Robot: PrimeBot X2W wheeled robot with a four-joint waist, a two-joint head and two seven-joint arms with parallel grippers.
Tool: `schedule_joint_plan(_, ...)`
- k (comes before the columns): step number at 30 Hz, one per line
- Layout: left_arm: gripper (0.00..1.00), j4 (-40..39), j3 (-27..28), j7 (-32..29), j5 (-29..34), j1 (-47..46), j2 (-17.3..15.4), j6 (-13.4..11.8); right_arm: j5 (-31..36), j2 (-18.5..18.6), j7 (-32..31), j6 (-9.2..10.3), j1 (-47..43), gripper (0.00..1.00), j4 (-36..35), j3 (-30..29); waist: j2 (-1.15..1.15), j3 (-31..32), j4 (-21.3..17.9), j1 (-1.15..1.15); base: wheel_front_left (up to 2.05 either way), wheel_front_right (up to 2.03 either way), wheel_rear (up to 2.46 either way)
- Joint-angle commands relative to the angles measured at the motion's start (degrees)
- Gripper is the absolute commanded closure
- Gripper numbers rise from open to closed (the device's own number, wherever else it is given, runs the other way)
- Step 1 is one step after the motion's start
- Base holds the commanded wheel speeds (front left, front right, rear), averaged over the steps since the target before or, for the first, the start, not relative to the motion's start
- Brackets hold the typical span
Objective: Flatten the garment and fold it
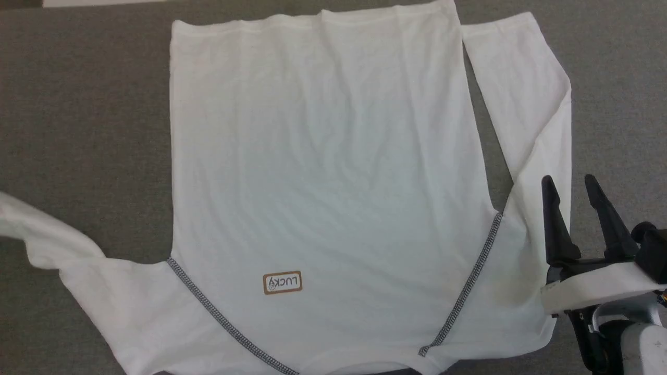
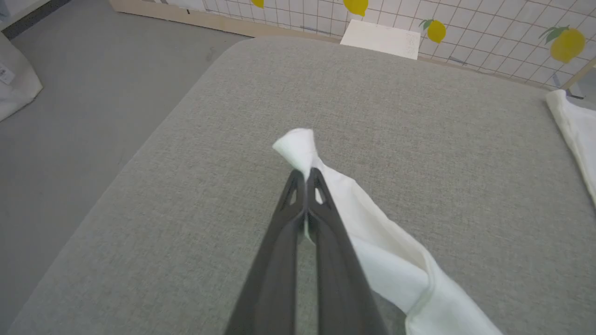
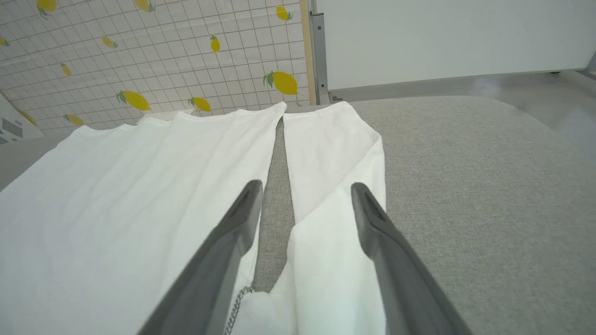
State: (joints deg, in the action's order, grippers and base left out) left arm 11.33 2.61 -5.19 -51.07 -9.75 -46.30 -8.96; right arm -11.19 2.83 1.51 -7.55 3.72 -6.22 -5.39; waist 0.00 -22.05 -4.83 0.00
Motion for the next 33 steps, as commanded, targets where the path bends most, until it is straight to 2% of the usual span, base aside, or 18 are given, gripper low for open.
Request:
schedule_joint_plan(1, 1.00, -1.18, 1.28, 0.25, -0.17, 2.75, -1.20, -0.77, -0.42, 0.05, -0.19, 0.06, -0.85, 0.00, -0.11, -0.33, 0.00, 5.53, 3.46, 0.00, 0.00, 0.00, 0.00)
schedule_joint_plan(8, 1.00, -7.86, 6.05, -0.96, -1.05, 12.18, -4.07, -2.64, -0.81, 0.05, -1.28, 0.06, -3.55, 0.00, -1.22, -1.38, 0.00, 9.04, 5.96, 0.00, 0.00, 0.00, 0.00)
schedule_joint_plan(10, 1.00, -17.82, 8.70, -3.31, -2.31, 16.84, -4.66, -4.81, -1.40, 0.05, -1.91, 0.06, -5.09, 0.00, -2.25, -1.66, 0.00, 10.60, 6.95, 0.00, 0.00, 0.00, 0.00)
schedule_joint_plan(16, 1.00, -30.51, 5.68, -5.26, -4.44, 15.92, -2.65, -4.70, -1.76, 0.05, -2.12, 0.06, -5.56, 0.00, -2.69, -1.57, 0.00, 11.01, 6.68, 0.00, 0.00, 0.00, 0.00)
schedule_joint_plan(24, 1.00, -41.18, -8.37, -9.15, -1.65, 5.56, 0.17, -3.60, -2.14, 0.05, -2.32, 0.06, -5.45, 0.00, -2.78, -1.85, 0.00, 10.95, 4.78, 0.00, 0.00, 0.00, 0.00)
schedule_joint_plan(28, 1.00, -42.39, -20.78, -12.45, 2.57, -2.69, 6.05, -2.98, -2.23, 0.05, -2.40, 0.06, -5.29, 0.00, -2.63, -1.82, 0.00, 10.80, 3.49, 0.00, 0.00, 0.00, 0.00)
schedule_joint_plan(30, 1.00, -40.88, -27.25, -14.24, 5.26, -6.13, 9.27, -1.80, -2.35, 0.05, -2.36, 0.06, -5.21, 0.00, -2.62, -1.64, 0.00, 10.55, 2.75, 0.00, 0.00, 0.00, 0.00)
schedule_joint_plan(33, 1.00, -35.66, -35.43, -15.13, 7.57, -10.57, 16.48, -0.03, -2.49, 0.05, -2.30, 0.06, -5.12, 0.00, -2.47, -1.38, 0.00, 10.05, 1.62, 0.00, 0.00, 0.00, 0.00)
